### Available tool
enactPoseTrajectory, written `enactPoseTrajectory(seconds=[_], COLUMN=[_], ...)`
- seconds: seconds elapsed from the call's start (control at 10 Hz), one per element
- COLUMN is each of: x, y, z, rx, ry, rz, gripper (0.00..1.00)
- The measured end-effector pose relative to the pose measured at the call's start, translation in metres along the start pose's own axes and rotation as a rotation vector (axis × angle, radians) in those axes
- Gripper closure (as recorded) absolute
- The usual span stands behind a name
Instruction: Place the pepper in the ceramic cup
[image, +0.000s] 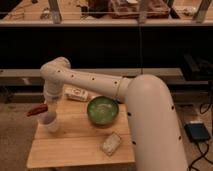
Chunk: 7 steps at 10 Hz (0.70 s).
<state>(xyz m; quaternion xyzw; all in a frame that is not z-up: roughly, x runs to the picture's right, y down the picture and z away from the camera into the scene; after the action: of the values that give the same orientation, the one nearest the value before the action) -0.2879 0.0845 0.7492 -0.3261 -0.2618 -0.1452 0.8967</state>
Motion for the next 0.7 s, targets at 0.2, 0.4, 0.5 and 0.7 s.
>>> enactPoseTrajectory(seconds=[0.2, 0.4, 0.5, 0.7], x=[0.004, 0.009, 0.008, 0.01], y=[0.004, 0.007, 0.008, 0.008], z=[-0.011, -0.019, -0.021, -0.023], rx=[0.039, 0.062, 0.068, 0.061], ry=[-0.016, -0.028, -0.031, -0.021], rz=[-0.014, -0.026, -0.038, -0.044], gripper=[1.0, 1.0, 1.0, 1.0])
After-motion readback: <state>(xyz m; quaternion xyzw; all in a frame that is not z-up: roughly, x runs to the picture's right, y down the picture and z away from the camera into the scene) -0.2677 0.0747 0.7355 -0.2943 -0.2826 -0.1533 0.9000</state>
